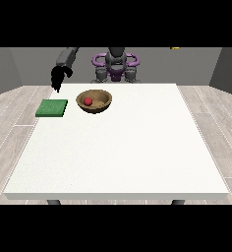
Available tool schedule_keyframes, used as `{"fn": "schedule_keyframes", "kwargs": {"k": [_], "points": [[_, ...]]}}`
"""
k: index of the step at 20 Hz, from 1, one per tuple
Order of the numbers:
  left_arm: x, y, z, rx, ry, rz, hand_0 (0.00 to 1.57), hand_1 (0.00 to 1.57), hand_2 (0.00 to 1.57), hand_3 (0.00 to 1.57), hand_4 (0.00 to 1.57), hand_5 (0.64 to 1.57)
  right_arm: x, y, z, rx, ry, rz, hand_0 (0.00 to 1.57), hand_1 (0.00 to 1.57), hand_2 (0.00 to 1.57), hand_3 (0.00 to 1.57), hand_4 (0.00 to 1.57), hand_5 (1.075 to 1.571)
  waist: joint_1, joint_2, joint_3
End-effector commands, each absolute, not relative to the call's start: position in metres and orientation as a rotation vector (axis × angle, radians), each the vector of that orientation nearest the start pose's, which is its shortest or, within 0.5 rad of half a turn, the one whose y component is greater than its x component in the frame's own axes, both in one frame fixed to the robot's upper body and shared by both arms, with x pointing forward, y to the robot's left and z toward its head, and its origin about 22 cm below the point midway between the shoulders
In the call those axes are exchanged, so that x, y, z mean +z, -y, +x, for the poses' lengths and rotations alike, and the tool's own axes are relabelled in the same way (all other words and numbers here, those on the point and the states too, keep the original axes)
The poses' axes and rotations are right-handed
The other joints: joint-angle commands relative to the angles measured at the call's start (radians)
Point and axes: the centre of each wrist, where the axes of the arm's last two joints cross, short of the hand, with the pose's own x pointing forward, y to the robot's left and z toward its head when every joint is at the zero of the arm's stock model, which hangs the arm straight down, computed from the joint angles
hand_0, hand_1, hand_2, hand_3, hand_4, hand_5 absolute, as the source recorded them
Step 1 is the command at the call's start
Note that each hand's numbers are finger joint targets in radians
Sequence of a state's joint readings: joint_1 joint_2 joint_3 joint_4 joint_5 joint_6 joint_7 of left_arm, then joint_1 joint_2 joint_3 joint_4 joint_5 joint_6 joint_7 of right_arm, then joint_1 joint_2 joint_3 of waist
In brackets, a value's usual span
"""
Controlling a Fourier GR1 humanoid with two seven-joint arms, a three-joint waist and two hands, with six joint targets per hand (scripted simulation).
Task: Pick the cup and pour the ball into the bowl, then pick the bowl and place it on the pad
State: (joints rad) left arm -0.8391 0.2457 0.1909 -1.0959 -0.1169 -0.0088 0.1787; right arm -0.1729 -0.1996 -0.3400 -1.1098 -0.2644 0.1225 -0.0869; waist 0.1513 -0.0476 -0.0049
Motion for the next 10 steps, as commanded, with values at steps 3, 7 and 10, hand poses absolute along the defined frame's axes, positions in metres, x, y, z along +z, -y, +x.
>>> {"fn": "schedule_keyframes", "kwargs": {"k": [3, 7, 10], "points": [[0.198, -0.307, 0.403, -0.188, 1.795, 0.057, 0.0, 0.0, 0.0, 0.0, 1.05, 1.559, -0.049, 0.331, 0.281, -0.373, 1.464, -0.036, 0.0, 0.0, 0.0, 0.0, 0.73, 1.566, 0.028, 0.083, 0.005], [0.218, -0.346, 0.394, -0.15, 1.84, 0.083, 0.0, 0.0, 0.0, 0.0, 1.02, 1.56, -0.069, 0.33, 0.276, -0.353, 1.515, 0.004, 0.0, 0.0, 0.0, 0.0, 0.7, 1.565, -0.003, 0.16, 0.0056], [0.216, -0.361, 0.384, -0.144, 1.807, 0.114, 0.0, 0.0, 0.0, 0.0, 0.98, 1.552, -0.08, 0.297, 0.286, -0.316, 1.484, 0.038, 0.0, 0.0, 0.0, 0.0, 0.61, 1.557, -0.033, 0.124, 0.0053]]}}
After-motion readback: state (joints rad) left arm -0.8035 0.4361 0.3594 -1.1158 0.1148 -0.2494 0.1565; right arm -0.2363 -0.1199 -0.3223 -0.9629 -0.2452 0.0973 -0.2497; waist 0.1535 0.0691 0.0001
